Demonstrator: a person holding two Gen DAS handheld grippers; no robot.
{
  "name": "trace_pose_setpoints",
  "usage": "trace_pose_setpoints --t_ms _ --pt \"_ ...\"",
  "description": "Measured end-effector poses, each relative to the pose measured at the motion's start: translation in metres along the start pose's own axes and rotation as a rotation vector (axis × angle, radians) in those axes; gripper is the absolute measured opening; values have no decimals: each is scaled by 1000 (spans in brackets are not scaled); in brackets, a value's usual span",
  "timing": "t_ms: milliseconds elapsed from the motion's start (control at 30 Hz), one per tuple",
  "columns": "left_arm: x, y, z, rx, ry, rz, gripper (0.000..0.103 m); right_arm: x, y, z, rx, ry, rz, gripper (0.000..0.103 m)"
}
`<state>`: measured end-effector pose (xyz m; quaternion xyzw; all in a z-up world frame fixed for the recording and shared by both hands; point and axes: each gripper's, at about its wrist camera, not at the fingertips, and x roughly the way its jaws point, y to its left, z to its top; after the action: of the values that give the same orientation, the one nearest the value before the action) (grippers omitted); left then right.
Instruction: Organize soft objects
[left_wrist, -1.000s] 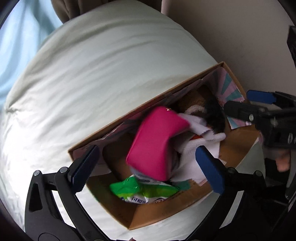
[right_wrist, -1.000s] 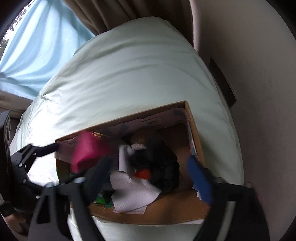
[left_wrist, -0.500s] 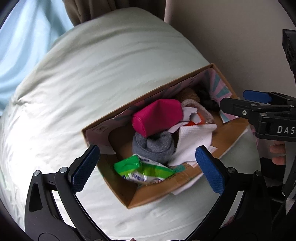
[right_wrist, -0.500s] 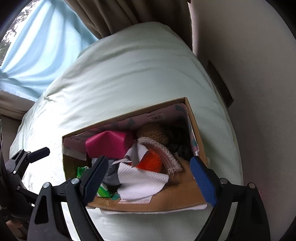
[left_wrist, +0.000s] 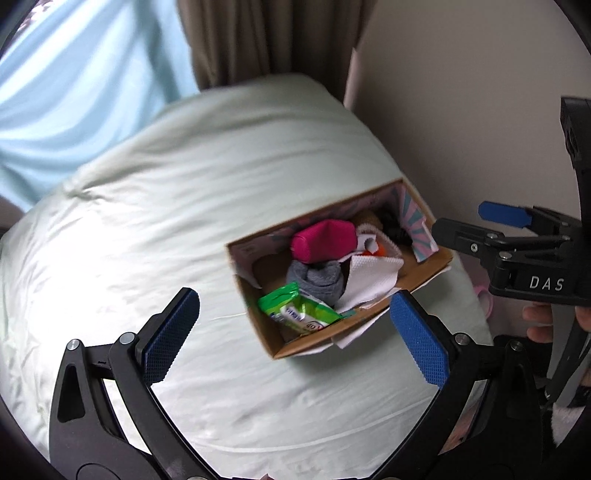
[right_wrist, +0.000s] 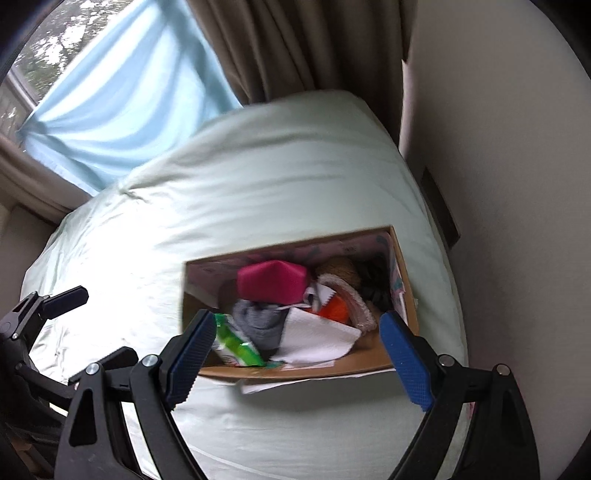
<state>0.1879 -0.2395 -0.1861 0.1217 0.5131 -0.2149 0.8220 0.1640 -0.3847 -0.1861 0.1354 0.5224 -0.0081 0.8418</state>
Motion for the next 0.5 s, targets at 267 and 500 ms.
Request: trace_pose_setpoints --t_ms 267,500 --pt "-123 58 -45 -176 -196 54 103 -95 86 -13 -99 -166 30 88" --pt "-223 107 -100 -281 -405 188 103 -164 162 -37 -205 -336 45 88"
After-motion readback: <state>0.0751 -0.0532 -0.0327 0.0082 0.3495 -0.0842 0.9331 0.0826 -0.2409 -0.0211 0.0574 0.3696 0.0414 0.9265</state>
